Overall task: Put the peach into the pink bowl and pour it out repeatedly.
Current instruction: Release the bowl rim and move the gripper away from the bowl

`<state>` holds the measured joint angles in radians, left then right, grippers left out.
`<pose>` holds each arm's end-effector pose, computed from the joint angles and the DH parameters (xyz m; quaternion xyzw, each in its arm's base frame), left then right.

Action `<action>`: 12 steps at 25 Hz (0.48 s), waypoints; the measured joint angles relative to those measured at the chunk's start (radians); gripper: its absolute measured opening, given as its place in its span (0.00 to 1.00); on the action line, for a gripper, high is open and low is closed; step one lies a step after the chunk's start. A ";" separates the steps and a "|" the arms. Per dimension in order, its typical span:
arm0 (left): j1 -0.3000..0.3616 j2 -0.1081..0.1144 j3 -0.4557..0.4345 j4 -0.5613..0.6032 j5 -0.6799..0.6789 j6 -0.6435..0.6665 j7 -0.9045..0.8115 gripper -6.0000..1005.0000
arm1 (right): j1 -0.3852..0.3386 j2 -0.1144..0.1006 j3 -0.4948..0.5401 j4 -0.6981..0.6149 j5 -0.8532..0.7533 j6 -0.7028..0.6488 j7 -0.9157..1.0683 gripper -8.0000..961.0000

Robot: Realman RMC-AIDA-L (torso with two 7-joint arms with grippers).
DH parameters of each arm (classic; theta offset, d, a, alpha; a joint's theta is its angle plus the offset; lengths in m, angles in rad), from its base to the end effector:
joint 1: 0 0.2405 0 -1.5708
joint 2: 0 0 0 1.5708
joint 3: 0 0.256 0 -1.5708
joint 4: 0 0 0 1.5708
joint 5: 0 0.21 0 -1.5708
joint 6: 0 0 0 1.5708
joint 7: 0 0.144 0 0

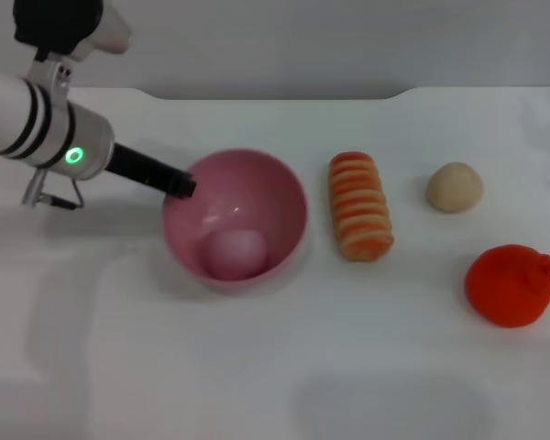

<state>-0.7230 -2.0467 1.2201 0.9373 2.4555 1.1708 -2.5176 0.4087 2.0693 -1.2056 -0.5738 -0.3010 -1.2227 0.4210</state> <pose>-0.2072 0.4138 -0.0100 -0.8812 -0.4097 0.0456 0.2313 0.2496 0.3774 0.0929 -0.6446 0.0593 0.4572 0.6099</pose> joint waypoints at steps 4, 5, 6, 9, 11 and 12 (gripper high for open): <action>0.003 0.002 -0.011 -0.010 0.026 0.050 -0.002 0.05 | 0.001 0.001 -0.001 0.003 0.000 -0.001 0.000 0.43; 0.003 0.002 -0.012 -0.016 0.035 0.060 -0.002 0.05 | 0.001 0.002 -0.002 0.003 0.000 -0.001 0.000 0.43; 0.003 0.003 -0.012 -0.022 0.043 0.066 -0.003 0.05 | 0.002 0.002 -0.005 0.003 0.000 -0.001 -0.001 0.43; 0.003 0.003 -0.011 -0.031 0.055 0.076 -0.007 0.05 | 0.008 0.003 -0.009 0.011 0.000 -0.002 -0.001 0.43; 0.001 0.005 -0.006 -0.036 0.057 0.082 -0.013 0.05 | 0.015 0.003 -0.009 0.020 0.000 -0.002 -0.001 0.43; 0.001 0.005 -0.004 -0.039 0.058 0.085 -0.016 0.05 | 0.017 0.003 -0.010 0.022 0.000 -0.002 -0.001 0.43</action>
<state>-0.7220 -2.0415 1.2158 0.8987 2.5136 1.2556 -2.5335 0.4256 2.0726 -1.2156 -0.5520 -0.3011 -1.2251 0.4203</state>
